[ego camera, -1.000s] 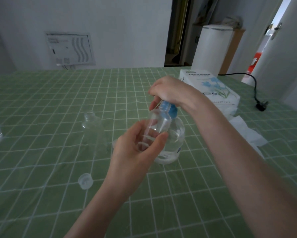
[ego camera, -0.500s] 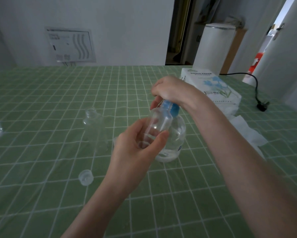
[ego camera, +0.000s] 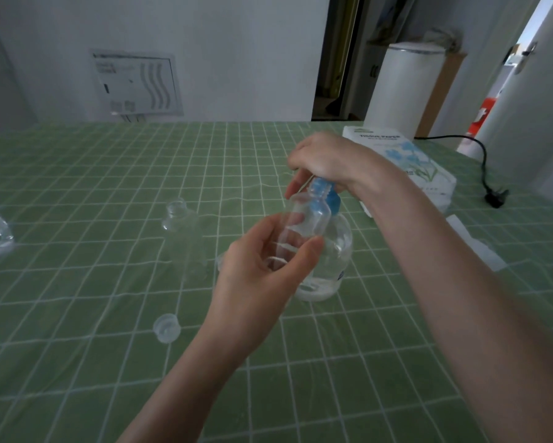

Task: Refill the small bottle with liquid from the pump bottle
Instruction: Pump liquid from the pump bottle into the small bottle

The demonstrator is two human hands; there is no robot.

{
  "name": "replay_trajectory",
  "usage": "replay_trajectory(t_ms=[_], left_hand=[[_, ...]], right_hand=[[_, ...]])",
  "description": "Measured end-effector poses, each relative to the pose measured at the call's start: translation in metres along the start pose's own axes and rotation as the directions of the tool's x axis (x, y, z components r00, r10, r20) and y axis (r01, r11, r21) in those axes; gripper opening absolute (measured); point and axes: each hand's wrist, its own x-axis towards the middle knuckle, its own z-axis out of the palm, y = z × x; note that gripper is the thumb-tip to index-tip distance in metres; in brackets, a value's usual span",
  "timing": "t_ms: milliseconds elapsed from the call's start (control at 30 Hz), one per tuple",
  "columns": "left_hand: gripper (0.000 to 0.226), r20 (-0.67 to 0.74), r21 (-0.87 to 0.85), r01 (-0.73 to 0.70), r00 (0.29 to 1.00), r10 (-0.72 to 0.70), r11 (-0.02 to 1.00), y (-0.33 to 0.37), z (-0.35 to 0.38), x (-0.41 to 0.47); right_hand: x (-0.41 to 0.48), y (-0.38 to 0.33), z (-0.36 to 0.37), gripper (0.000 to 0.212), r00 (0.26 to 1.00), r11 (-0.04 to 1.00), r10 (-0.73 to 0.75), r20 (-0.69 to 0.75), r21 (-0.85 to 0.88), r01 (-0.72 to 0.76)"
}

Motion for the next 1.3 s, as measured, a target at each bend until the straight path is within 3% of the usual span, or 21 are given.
replay_trajectory(t_ms=[133,333,633,800,1133,1300], left_hand=[[0.02,0.002,0.042,-0.008,1.0,0.008,0.999,-0.004,-0.001,-0.001],[0.015,0.007,0.053,-0.008,1.0,0.008,0.999,-0.007,-0.002,0.0],[0.019,0.002,0.052,-0.032,1.0,0.032,0.998,-0.006,-0.001,0.003],[0.007,0.021,0.067,-0.038,0.999,0.037,0.997,-0.007,-0.002,0.0],[0.018,0.001,0.056,-0.026,1.0,0.026,0.998,-0.005,-0.002,0.002],[0.015,-0.002,0.057,-0.031,1.0,0.031,0.998,-0.006,-0.002,0.002]], right_hand=[[0.0,0.004,0.006,0.021,0.999,0.999,0.029,0.033,0.015,-0.029],[-0.001,0.001,0.0,0.034,1.0,1.0,-0.013,-0.009,0.025,0.013],[0.0,-0.002,-0.001,0.038,1.0,1.0,-0.023,0.004,-0.001,0.023],[-0.001,0.003,0.004,0.037,1.0,1.0,0.007,0.022,0.009,-0.007],[-0.003,-0.003,-0.002,0.039,0.997,0.998,-0.063,-0.048,-0.023,0.062],[-0.001,-0.002,0.002,0.033,0.999,0.999,-0.033,0.004,-0.033,0.034]])
